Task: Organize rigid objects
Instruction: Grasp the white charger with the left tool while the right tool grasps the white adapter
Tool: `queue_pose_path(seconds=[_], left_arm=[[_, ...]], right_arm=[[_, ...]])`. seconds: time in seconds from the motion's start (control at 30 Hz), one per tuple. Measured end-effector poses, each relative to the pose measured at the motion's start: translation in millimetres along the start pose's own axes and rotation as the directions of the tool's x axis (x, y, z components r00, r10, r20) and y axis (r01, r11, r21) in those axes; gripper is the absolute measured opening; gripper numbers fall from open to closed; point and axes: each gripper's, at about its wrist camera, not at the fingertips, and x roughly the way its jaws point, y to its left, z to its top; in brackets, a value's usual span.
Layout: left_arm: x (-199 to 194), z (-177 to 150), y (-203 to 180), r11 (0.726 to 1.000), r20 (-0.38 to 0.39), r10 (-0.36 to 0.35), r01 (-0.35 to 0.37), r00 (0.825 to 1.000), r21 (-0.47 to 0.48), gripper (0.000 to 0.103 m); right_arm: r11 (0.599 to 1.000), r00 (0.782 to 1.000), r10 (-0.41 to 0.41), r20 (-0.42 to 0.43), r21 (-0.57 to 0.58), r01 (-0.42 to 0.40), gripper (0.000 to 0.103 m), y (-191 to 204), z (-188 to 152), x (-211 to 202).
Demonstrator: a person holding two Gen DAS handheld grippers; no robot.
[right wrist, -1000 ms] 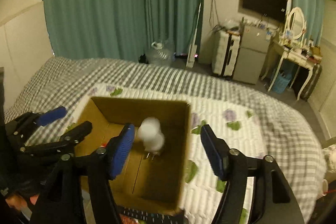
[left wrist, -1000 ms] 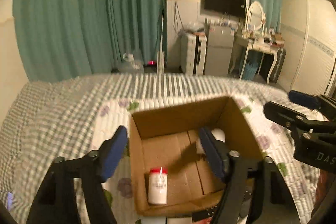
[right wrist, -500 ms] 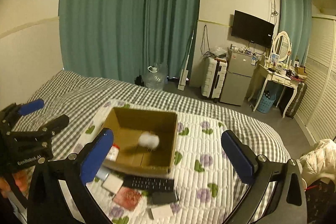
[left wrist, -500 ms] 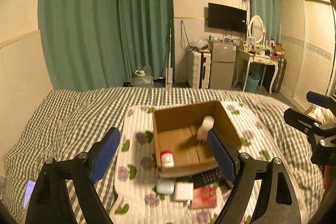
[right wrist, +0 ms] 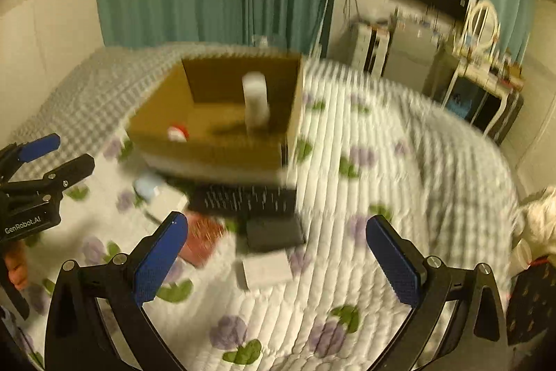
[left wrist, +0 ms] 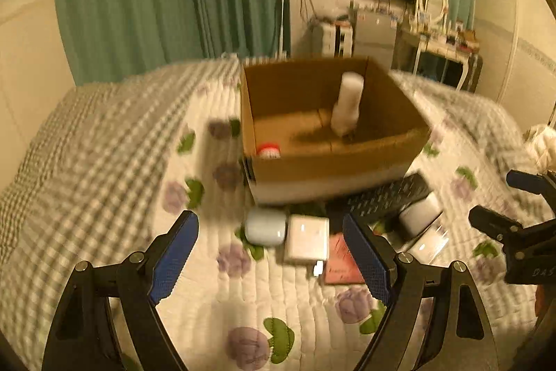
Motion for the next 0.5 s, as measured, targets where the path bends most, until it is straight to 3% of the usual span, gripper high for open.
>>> queue_pose_path(seconds=[0.1,0.23,0.5], left_arm=[[25,-13,-10,1.000,-0.056,-0.014,0.015,0.998,0.007,0.087],[50,-24,-21,0.999,-0.113,-0.027,0.029,0.993,0.020,0.087],[88,-33,-19,1.000,-0.177,-0.017,0.015,0.984,-0.015,0.087]], right_arm=[[1.000,0.995,-0.015,-0.103,-0.009,0.014,0.103,-4,-22,44],[1.000,0.971,0.019,-0.240,-0.017,-0.024,0.100,-5,-44,88],[0.997,0.938,0.053,-0.343,-0.036,-0.069,0.091,5,-55,127]])
